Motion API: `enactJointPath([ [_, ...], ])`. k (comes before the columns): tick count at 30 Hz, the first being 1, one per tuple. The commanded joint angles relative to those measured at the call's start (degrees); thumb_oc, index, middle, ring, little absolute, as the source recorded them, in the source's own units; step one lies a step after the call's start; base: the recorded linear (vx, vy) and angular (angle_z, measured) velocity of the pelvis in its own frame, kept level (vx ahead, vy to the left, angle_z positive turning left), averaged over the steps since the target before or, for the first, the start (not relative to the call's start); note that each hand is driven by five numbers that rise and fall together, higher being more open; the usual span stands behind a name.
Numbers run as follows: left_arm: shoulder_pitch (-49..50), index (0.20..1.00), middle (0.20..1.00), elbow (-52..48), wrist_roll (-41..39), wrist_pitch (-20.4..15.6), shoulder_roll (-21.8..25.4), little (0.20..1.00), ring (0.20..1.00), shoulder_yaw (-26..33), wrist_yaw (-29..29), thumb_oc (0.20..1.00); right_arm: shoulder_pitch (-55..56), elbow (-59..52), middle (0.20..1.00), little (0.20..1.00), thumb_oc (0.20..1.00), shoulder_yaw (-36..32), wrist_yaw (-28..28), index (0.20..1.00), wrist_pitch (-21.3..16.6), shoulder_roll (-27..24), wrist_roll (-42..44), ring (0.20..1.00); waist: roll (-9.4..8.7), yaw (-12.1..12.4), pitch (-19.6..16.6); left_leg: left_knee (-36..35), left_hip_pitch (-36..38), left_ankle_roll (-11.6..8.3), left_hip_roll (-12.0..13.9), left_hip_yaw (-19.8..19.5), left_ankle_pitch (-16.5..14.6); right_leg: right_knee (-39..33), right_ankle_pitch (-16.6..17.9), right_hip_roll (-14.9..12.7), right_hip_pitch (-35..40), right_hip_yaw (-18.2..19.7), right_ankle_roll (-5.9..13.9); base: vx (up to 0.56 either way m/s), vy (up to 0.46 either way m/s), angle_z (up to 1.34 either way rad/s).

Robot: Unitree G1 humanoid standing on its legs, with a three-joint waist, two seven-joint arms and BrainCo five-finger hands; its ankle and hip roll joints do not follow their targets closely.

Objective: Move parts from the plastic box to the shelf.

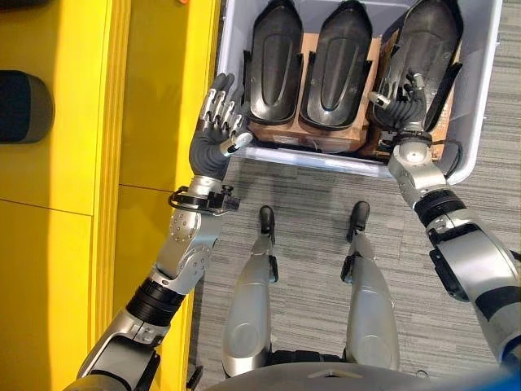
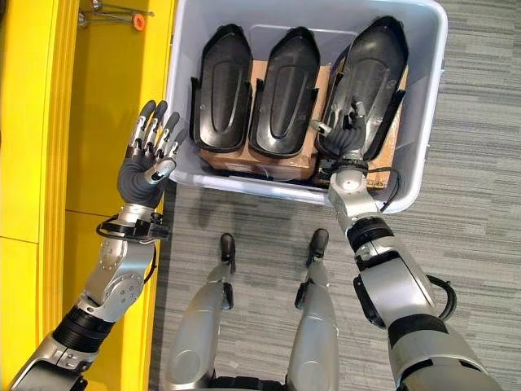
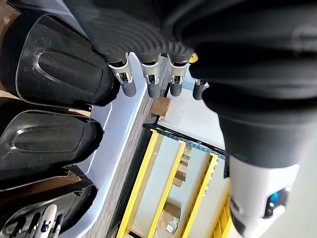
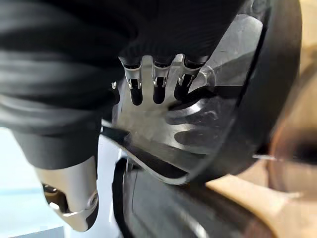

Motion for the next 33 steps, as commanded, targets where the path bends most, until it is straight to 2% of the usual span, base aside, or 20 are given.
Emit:
enactJointPath([
  [1, 1.69, 1.0, 1.0, -6.01, 1.0, -3.61, 2.62, 1.0, 1.0, 1.18, 0.06, 1.0, 1.7, -4.13, 1.0, 1.0, 1.0, 2.53, 2.1, 1.0, -0.21, 2.81, -2.31, 1.0, -1.62, 1.45, -2.75, 2.04, -2.57, -0.43, 1.39, -5.14, -0.88, 7.87, -8.1, -2.86, -0.02, 4.09, 2.74, 0.0, 0.0, 0.0],
  [9, 2.28, 1.0, 1.0, -5.9, 1.57, -3.46, 2.68, 1.0, 1.0, 1.68, 0.36, 1.0, 5.89, -9.49, 1.0, 1.0, 1.0, 3.36, 2.79, 1.0, 0.0, 3.96, -4.26, 1.0, -2.43, 1.41, -3.08, 2.01, -1.8, -0.21, 1.42, -5.59, -1.07, 7.6, -8.3, -2.79, 1.22, 3.75, 2.79, 0.01, 0.004, 0.05],
  [24, 4.45, 1.0, 1.0, -5.31, 1.51, -2.77, 2.91, 1.0, 1.0, 2.53, -0.94, 1.0, 16.56, -16.72, 1.0, 1.0, 1.0, 1.73, 4.24, 1.0, 0.23, 2.93, -6.65, 1.0, -3.94, 0.3, -4.42, 2.22, 0.81, -0.12, 1.83, -5.6, -1.77, 6.89, -8.41, -2.53, 4.23, 3.83, 2.98, 0.0, -0.001, 0.0],
  [33, 6.68, 1.0, 1.0, -5.16, 2.05, -2.25, 3.42, 1.0, 1.0, 4.43, -1.82, 1.0, 24.29, -31.19, 1.0, 1.0, 1.0, -2.62, 4.38, 1.0, -1.07, -0.92, -9.35, 1.0, -4.75, -0.91, -6.16, 1.95, 3.58, -0.16, 2.2, -5.22, -2.46, 6.31, -8.61, -2.45, 7.0, 3.79, 3.32, 0.0, 0.001, 0.0],
])
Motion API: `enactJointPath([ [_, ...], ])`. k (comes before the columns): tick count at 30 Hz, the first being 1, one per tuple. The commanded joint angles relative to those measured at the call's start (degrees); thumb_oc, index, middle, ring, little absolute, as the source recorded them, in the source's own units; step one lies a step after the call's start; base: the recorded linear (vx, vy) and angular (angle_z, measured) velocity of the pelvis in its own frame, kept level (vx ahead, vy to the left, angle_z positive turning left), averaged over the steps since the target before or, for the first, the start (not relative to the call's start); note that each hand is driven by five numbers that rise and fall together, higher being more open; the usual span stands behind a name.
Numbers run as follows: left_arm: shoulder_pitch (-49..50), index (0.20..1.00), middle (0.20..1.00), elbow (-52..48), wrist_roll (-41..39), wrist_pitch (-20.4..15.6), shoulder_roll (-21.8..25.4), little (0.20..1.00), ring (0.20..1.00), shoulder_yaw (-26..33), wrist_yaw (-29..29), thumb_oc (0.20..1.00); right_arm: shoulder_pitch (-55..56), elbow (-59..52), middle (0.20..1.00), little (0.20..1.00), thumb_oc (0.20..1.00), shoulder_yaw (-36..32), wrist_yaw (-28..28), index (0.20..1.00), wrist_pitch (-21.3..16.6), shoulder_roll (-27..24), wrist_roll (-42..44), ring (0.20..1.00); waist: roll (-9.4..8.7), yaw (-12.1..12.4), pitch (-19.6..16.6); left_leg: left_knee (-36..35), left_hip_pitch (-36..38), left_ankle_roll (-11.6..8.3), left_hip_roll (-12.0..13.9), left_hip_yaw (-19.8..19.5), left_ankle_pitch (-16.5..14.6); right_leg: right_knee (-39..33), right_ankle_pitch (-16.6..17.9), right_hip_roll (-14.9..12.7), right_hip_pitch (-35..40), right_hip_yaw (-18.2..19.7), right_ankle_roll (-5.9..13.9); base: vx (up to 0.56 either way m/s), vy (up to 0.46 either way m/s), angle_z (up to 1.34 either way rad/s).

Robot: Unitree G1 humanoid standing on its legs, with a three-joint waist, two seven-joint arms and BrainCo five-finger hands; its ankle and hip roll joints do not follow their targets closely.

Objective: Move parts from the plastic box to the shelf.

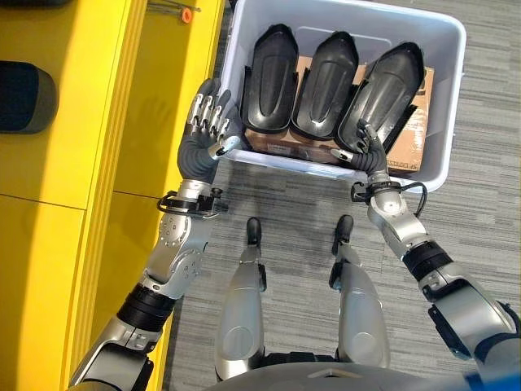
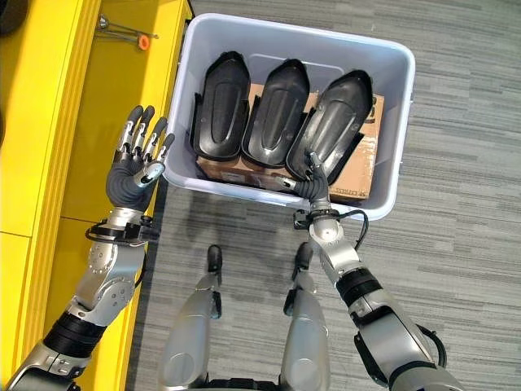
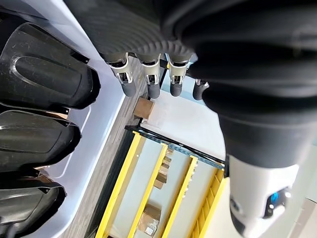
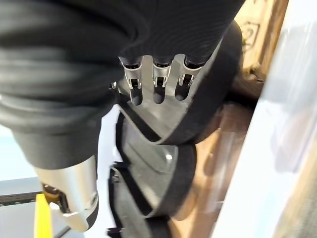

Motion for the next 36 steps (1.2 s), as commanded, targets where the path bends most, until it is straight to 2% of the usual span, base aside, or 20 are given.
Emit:
enactJointPath([
  [1, 3.88, 1.0, 1.0, -5.13, 2.13, -2.23, 1.71, 1.0, 1.0, 1.7, -1.35, 1.0, 2.27, -7.14, 1.0, 1.0, 1.0, -3.07, -0.48, 1.0, -3.79, -2.02, -3.52, 1.0, -0.49, 0.27, -4.92, 1.05, 0.4, -0.46, 2.0, -3.5, -2.45, 4.04, -7.19, -2.37, 3.4, 4.86, 3.77, 0.0, 0.0, 0.0],
  [7, 5.38, 1.0, 1.0, -5.87, 1.38, -1.35, 1.59, 1.0, 1.0, 2.15, -2.35, 1.0, 3.41, -22.02, 1.0, 1.0, 1.0, -8.82, -2.75, 1.0, -6.16, -4.94, -7.94, 1.0, -0.88, -0.56, -6.07, 1.2, 1.33, -0.48, 2.15, -3.16, -2.83, 3.61, -7.09, -2.24, 4.21, 5.4, 3.94, 0.0, -0.001, -0.02],
  [13, 6.36, 1.0, 1.0, -5.76, 1.24, -0.5, 1.78, 1.0, 1.0, 1.75, -2.59, 1.0, 2.6, -27.82, 1.0, 1.0, 1.0, -11.57, -5.21, 1.0, -7.87, -3.36, -8.24, 1.0, -0.85, -0.99, -6.57, 1.41, 1.42, -0.71, 2.15, -2.72, -2.8, 3.92, -7.1, -2.07, 3.87, 6.15, 3.85, -0.01, 0.004, -0.02],
  [24, 6.47, 1.0, 1.0, -5.62, 0.77, -0.62, 1.65, 1.0, 1.0, 0.16, -2.12, 1.0, -2.14, -21.57, 1.0, 1.0, 1.0, -12.62, -13.08, 1.0, -6.94, 0.35, -11.87, 1.0, 0.57, -0.41, -6.56, 1.4, 1.02, -0.7, 2.21, -2.35, -2.43, 4.24, -7.08, -1.83, 2.91, 6.5, 3.85, -0.01, -0.005, -0.03],
  [36, 4.42, 1.0, 1.0, -5.05, 0.45, -0.69, 1.46, 1.0, 1.0, -2.28, -1.47, 1.0, -5.2, -14.21, 1.0, 1.0, 1.0, -14.23, -18.86, 1.0, -5.12, 0.64, -14.62, 1.0, 2.89, -0.22, -5.62, 1.13, 0.56, -0.55, 1.83, -2.1, -2.03, 5.21, -7.18, -1.99, 1.24, 7.16, 3.95, 0.0, 0.0, 0.0],
])
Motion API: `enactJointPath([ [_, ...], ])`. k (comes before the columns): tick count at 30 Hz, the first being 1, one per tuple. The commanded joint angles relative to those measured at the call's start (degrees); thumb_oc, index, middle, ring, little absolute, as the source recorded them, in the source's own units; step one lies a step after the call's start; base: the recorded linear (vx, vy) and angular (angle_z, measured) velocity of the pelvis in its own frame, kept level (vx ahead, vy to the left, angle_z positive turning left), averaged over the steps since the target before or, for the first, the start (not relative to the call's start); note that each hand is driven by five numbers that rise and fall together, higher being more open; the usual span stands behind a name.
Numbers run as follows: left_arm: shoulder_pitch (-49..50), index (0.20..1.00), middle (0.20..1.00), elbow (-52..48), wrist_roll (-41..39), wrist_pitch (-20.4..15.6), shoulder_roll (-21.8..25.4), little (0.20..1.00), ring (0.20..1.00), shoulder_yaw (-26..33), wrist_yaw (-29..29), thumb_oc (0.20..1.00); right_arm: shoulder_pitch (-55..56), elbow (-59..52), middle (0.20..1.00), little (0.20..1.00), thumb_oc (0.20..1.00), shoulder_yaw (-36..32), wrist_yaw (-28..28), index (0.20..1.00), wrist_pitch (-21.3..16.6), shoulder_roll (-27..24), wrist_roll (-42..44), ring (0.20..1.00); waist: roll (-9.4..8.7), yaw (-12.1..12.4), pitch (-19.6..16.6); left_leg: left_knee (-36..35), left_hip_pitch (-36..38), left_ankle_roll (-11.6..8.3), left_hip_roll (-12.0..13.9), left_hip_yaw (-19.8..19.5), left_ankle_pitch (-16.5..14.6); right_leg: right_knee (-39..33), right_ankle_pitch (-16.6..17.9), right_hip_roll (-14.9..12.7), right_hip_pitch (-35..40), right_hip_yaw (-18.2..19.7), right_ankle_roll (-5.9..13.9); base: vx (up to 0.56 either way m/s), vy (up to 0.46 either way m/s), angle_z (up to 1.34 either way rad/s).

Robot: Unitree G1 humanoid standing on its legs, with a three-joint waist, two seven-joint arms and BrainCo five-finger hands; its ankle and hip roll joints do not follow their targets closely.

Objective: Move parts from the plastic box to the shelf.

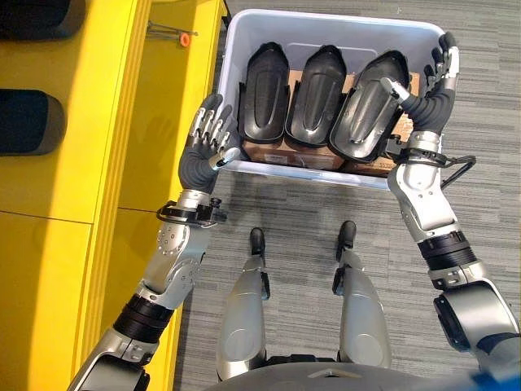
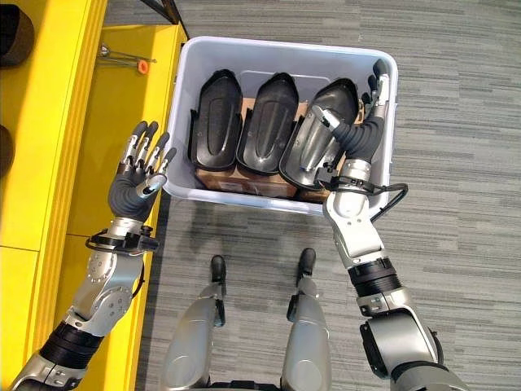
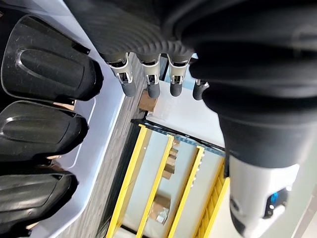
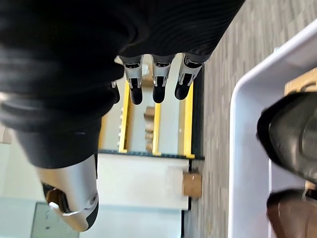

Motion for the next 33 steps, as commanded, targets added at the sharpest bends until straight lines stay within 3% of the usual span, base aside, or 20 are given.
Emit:
enactJointPath([
  [1, 0.84, 1.0, 1.0, -4.14, 0.55, -2.07, 1.51, 1.0, 1.0, -1.35, -0.61, 1.0, -2.41, -0.23, 1.0, 1.0, 1.0, -2.0, -2.19, 1.0, -1.39, 1.13, -3.33, 1.0, 0.48, 0.33, -3.58, 1.32, -1.07, -0.68, 1.92, -4.04, -1.58, 5.42, -7.36, -2.03, 1.01, 5.19, 3.81, 0.0, 0.0, 0.0],
  [12, -0.8, 1.0, 1.0, -3.82, 0.27, -2.28, 1.14, 1.0, 1.0, -3.07, -0.41, 1.0, -3.26, 9.04, 1.0, 1.0, 1.0, -4.1, -5.32, 1.0, -0.95, 0.26, -1.55, 1.0, 1.99, -0.02, -2.74, 1.57, -1.84, -0.52, 1.57, -3.64, -1.69, 6.55, -7.7, -2.09, -0.48, 5.86, 3.78, 0.0, 0.001, -0.03],
  [25, -1.51, 1.0, 1.0, -4.15, -0.67, -2.48, 1.22, 1.0, 1.0, -4.44, -0.88, 1.0, -6.43, 19.28, 1.0, 1.0, 1.0, -1.21, -2.52, 1.0, -1.24, 0.43, 3.62, 1.0, 2.77, 0.23, -1.66, 1.52, -3.02, -0.55, 1.39, -3.05, -1.35, 7.07, -7.32, -2.25, -2.48, 6.07, 3.8, 0.0, -0.001, -0.01],
  [33, -1.53, 1.0, 1.0, -4.32, -0.56, -2.56, 0.9, 1.0, 1.0, -4.36, -0.22, 1.0, -8.81, 19.59, 1.0, 1.0, 1.0, 0.9, -2.14, 1.0, -0.85, 0.49, 3.43, 1.0, 2.56, 0.38, -0.32, 1.74, -3.73, -0.53, 1.56, -2.65, -1.23, 7.85, -7.14, -2.16, -3.87, 6.14, 3.91, 0.0, 0.0, 0.0],
])
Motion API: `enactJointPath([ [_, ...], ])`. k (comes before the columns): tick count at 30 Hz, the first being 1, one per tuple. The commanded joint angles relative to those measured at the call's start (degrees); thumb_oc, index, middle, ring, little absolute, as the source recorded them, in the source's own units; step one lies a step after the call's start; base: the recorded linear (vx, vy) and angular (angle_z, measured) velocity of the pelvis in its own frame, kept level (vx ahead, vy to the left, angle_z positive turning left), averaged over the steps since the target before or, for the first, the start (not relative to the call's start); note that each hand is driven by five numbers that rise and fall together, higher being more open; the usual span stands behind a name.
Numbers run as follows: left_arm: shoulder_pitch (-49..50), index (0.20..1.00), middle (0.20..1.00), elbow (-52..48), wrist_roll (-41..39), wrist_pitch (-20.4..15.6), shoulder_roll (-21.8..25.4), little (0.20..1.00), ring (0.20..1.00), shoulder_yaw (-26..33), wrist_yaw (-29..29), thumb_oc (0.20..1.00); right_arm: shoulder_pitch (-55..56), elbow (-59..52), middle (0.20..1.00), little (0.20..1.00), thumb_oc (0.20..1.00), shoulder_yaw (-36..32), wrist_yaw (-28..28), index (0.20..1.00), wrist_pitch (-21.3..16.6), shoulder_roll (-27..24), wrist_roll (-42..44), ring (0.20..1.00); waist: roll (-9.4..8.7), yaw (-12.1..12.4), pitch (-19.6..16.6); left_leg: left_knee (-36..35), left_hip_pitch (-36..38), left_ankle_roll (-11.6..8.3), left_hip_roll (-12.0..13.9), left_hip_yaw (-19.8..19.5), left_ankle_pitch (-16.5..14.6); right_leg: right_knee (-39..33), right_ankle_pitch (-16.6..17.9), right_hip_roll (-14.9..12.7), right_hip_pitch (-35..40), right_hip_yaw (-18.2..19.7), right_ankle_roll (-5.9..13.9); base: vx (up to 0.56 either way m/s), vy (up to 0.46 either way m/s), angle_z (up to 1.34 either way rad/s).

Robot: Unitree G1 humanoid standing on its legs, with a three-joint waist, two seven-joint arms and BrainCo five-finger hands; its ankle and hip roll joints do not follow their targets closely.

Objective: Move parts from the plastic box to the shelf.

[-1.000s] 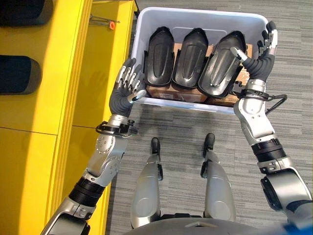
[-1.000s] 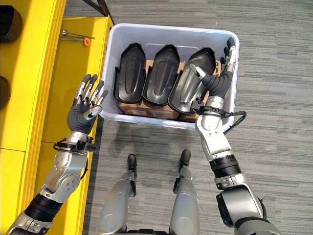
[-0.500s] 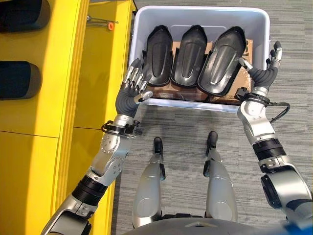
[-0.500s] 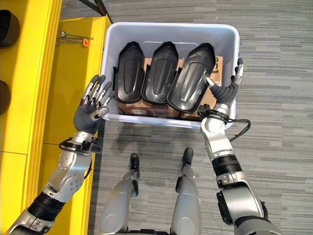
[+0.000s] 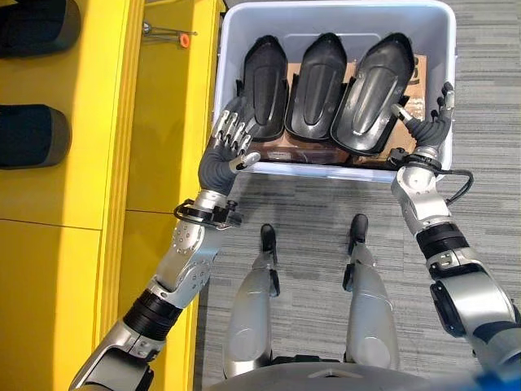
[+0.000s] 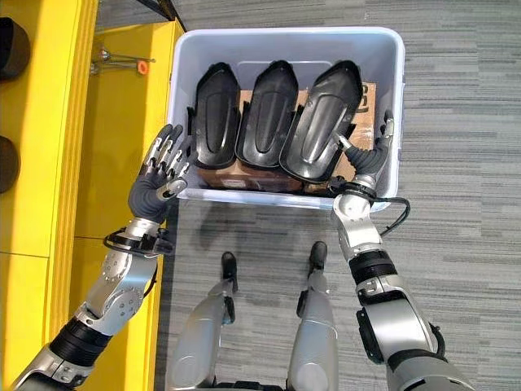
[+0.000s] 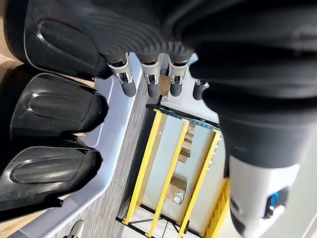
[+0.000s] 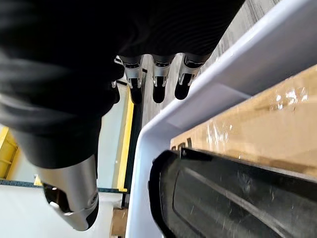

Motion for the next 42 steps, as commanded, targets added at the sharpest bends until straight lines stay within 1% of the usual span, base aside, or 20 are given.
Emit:
enactJointPath([
  [1, 0.93, 1.0, 1.0, -4.51, -0.09, -2.63, 1.25, 1.0, 1.0, 0.31, -0.25, 1.0, -3.81, -2.19, 1.0, 1.0, 1.0, 0.77, -0.17, 1.0, -2.28, 0.11, -0.43, 1.0, -0.36, 0.44, -0.22, 1.85, -1.48, -0.27, 1.67, -4.17, -1.43, 7.1, -7.25, -2.19, -0.05, 4.46, 3.79, 0.0, 0.0, 0.0],
  [8, 0.93, 1.0, 1.0, -5.08, -0.11, -2.78, 1.54, 1.0, 1.0, 0.32, 0.03, 1.0, -6.04, 0.87, 1.0, 1.0, 1.0, 1.21, -0.61, 1.0, -1.93, -0.17, -0.12, 1.0, -0.36, 0.68, 0.2, 2.0, -2.25, -0.36, 1.8, -4.36, -1.42, 7.43, -7.3, -2.25, -0.93, 4.3, 3.71, 0.0, 0.0, 0.0],
  [19, 0.31, 1.0, 1.0, -5.64, -0.46, -3.24, 1.57, 1.0, 1.0, -0.32, 0.64, 1.0, -12.33, 12.62, 1.0, 1.0, 1.0, 2.17, -1.07, 1.0, -1.07, -1.97, 3.1, 1.0, 0.22, 1.45, 1.56, 2.31, -3.55, -0.28, 1.65, -4.33, -1.31, 8.28, -7.51, -2.41, -2.19, 4.22, 3.65, 0.0, 0.0, 0.0],
  [24, -0.07, 1.0, 1.0, -5.59, -0.43, -3.25, 1.38, 1.0, 1.0, -0.38, 0.86, 1.0, -13.66, 16.13, 1.0, 1.0, 1.0, 3.5, -0.65, 1.0, -0.15, -2.12, 2.73, 1.0, 0.35, 1.6, 2.04, 2.71, -4.08, -0.19, 1.68, -4.37, -1.44, 8.66, -7.66, -2.34, -2.74, 4.37, 3.62, 0.0, 0.0, 0.0],
  [30, -0.99, 1.0, 1.0, -6.03, -0.32, -3.44, 1.18, 1.0, 1.0, -1.03, 1.34, 1.0, -15.65, 21.98, 1.0, 1.0, 1.0, 6.5, 0.57, 1.0, 1.81, -1.7, 1.02, 1.0, 0.44, 1.75, 2.54, 3.04, -4.91, -0.1, 1.55, -4.36, -1.49, 9.37, -7.84, -2.27, -3.67, 4.36, 3.47, 0.0, 0.0, 0.0],
  [34, -1.29, 1.0, 1.0, -5.86, -0.16, -3.53, 1.09, 1.0, 1.0, -0.93, 1.67, 1.0, -16.87, 23.93, 1.0, 1.0, 1.0, 7.77, 0.86, 1.0, 2.29, -1.5, 0.41, 1.0, 0.4, 1.81, 2.77, 3.02, -5.11, -0.09, 1.53, -4.36, -1.45, 9.46, -7.8, -2.21, -3.95, 4.43, 3.46, 0.0, 0.0, 0.0],
  [36, -1.61, 1.0, 1.0, -5.74, 0.06, -3.38, 0.79, 1.0, 1.0, -1.16, 1.95, 1.0, -17.82, 25.22, 1.0, 1.0, 1.0, 9.41, 1.33, 1.0, 3.26, -0.67, -1.04, 1.0, 0.22, 1.82, 3.11, 3.22, -5.63, -0.04, 1.49, -4.42, -1.46, 9.52, -7.77, -2.16, -4.34, 4.5, 3.4, 0.0, 0.0, 0.0],
  [42, -1.71, 1.0, 1.0, -5.78, 0.35, -3.44, 0.63, 1.0, 1.0, -1.1, 2.33, 1.0, -18.84, 26.37, 1.0, 1.0, 1.0, 10.58, 1.82, 1.0, 3.76, 0.74, -1.83, 1.0, 0.0, 1.89, 3.66, 3.55, -6.39, 0.07, 1.41, -4.52, -1.59, 9.78, -7.74, -2.21, -4.99, 4.41, 3.32, 0.0, 0.0, 0.0],
])
